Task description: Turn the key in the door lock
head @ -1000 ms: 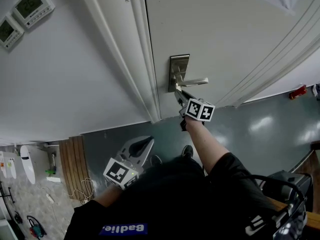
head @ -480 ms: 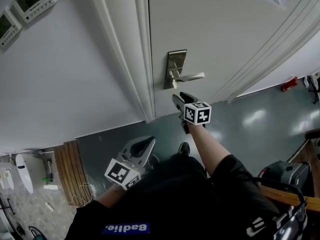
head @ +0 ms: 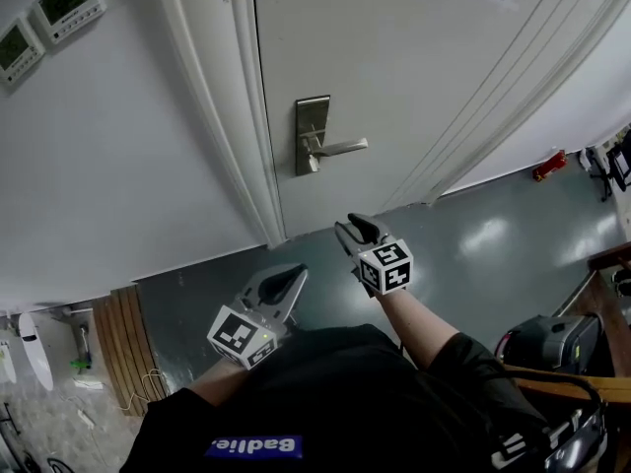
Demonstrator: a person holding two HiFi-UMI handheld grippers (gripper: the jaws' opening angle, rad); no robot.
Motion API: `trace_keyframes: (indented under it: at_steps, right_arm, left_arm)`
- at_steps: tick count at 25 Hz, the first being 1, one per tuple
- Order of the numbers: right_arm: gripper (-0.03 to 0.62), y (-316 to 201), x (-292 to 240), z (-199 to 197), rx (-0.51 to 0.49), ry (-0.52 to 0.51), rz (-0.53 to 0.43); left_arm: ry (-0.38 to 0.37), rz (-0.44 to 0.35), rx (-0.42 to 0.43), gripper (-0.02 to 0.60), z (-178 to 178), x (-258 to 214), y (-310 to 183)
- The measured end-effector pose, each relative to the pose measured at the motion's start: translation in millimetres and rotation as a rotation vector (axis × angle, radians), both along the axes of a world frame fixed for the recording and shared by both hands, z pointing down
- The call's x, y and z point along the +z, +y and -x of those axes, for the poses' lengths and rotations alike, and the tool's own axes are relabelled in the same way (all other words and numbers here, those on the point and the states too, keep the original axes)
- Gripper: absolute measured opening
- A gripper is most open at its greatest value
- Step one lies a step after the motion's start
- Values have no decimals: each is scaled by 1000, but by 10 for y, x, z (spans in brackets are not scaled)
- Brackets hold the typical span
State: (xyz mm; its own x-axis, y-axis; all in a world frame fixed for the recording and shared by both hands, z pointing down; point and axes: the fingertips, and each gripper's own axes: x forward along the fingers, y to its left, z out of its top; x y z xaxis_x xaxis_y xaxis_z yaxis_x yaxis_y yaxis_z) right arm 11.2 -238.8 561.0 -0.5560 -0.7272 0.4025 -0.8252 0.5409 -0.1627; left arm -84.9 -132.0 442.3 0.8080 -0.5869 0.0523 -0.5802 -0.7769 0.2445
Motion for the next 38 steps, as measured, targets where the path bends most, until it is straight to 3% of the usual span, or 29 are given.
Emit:
trace_keyframes:
  at_steps: [8, 20, 29, 38]
  right_arm:
    - [130, 803, -184, -431, -143, -4, -61]
    - [120, 1691, -422, -1084, -229, -105, -94]
    - [98, 2347, -759, -1023, -273, -143, -142]
    - [2, 2920, -981, -573, -336, -146, -192]
  left_arm:
    - [-26, -5, -100, -6, -742, -68, 526]
    - [-97, 21, -195, -6, -1522, -62, 1294]
    - [-77, -7, -144, -6, -1526, -152, 1679]
    - [-51, -22, -82, -6, -1158, -159, 1958]
